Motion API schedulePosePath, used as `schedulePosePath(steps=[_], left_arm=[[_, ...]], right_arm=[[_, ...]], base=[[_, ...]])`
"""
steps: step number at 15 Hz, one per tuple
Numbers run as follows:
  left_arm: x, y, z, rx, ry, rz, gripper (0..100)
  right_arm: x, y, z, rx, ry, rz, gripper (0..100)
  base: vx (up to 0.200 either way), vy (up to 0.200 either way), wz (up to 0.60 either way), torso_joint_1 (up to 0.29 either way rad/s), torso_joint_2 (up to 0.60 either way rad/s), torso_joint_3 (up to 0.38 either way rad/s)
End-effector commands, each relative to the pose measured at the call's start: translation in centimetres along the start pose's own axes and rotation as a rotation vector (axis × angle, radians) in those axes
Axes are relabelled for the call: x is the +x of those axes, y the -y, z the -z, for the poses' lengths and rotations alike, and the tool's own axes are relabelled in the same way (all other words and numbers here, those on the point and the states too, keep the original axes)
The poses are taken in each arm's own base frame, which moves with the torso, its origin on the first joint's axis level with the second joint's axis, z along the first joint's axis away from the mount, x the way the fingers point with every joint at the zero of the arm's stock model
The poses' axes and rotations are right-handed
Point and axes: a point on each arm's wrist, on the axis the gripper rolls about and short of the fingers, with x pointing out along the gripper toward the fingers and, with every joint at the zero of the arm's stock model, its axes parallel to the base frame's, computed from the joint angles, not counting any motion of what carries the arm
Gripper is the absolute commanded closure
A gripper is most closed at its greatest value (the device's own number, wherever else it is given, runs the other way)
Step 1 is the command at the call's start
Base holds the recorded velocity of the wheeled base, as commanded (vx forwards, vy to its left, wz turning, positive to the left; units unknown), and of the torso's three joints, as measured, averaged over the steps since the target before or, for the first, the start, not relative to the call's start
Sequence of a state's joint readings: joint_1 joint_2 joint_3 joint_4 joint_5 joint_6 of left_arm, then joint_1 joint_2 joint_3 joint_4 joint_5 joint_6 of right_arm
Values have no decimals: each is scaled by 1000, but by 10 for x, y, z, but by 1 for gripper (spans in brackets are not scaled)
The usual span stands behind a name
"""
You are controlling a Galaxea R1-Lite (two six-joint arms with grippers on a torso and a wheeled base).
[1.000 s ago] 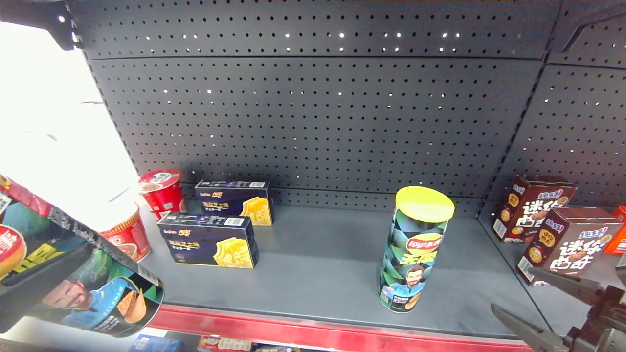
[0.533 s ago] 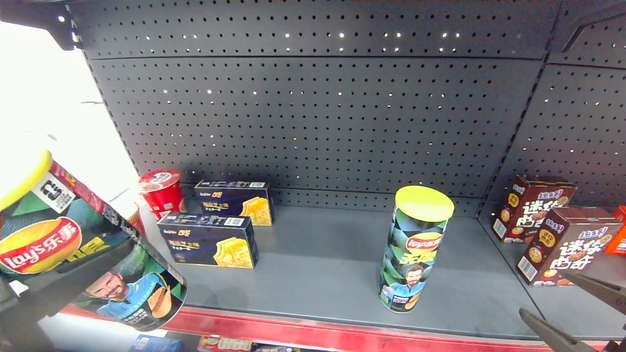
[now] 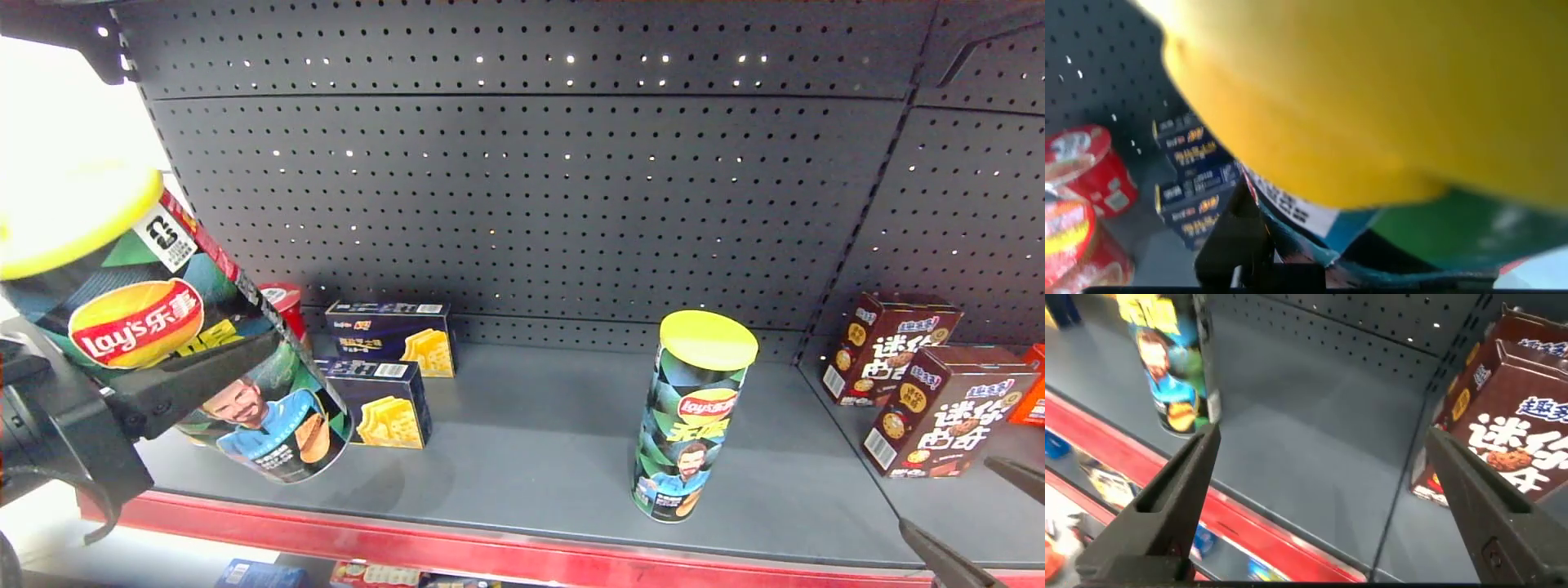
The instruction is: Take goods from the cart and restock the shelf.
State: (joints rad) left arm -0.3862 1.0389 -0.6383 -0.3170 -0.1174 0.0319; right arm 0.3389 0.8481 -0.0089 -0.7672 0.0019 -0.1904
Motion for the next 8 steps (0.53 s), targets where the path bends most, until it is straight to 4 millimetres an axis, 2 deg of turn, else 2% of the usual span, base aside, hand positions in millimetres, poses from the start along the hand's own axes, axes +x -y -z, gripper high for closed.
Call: schedulePosePath(steps=[1, 4, 8], left_arm=[[9, 2, -6, 5, -3, 24, 100], [14, 2, -7, 6, -6, 26, 100], [19, 2, -11, 7, -2, 26, 100]], right_arm=[[0, 0, 2, -6, -9, 3, 0], [0, 0, 2, -7, -13, 7, 0], [0, 0, 2, -29, -12, 3, 0]], base=[[0, 0, 0, 0, 0, 0], [0, 0, -600, -1, 2, -1], [0, 0, 0, 0, 0, 0]])
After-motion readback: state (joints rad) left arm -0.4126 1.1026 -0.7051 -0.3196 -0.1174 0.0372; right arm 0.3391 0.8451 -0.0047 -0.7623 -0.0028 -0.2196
